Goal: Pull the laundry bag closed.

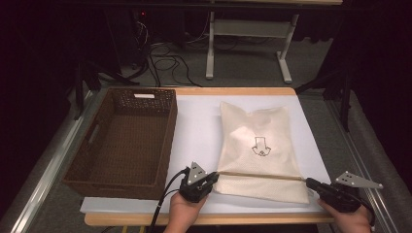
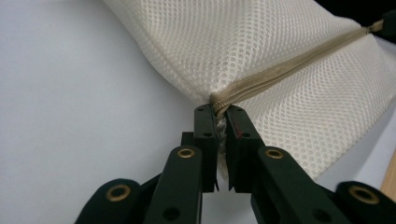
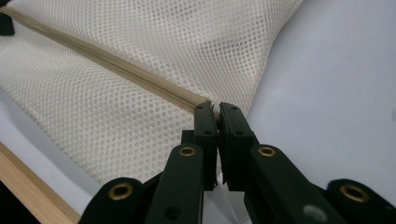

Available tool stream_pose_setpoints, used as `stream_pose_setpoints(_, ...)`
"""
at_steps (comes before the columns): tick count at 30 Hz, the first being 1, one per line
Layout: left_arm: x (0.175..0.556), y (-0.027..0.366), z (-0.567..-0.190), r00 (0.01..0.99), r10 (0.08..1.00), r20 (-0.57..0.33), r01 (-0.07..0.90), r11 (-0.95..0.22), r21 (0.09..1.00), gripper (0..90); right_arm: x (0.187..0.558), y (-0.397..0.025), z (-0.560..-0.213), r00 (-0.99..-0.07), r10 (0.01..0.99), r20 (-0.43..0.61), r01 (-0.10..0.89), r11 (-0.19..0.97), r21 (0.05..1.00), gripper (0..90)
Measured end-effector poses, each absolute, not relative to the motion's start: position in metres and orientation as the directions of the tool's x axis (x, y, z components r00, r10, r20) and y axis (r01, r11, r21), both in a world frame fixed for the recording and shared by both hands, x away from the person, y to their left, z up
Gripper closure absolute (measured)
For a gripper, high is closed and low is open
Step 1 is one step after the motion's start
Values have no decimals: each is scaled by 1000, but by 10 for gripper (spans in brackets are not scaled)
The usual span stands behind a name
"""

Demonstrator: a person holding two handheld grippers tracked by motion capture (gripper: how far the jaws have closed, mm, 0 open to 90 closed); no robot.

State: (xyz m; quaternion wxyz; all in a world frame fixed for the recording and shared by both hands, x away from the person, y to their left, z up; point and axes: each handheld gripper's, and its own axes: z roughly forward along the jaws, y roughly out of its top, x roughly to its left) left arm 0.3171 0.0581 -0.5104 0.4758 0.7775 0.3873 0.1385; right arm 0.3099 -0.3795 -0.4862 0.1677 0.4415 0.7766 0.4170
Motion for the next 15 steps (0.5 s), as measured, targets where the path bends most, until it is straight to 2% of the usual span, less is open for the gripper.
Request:
stream_pose_setpoints(3,314,59,-511,653,750,-104,444,-268,855,723,310,-378,-487,-556,825,98,543,272,794,807)
stream_pose_setpoints(6,309,63,-504,629,775,-60,407,-262,875,627,311,-375,-482,-553,826,110,536,251,806,649)
stream_pose_setpoints(9,305,68,-494,599,800,-19,379,-262,888,483,313,-367,-475,-553,829,88,515,257,818,508)
stream_pose_setpoints(15,306,77,-491,564,825,-7,385,-255,887,325,324,-345,-462,-541,840,45,465,253,848,303)
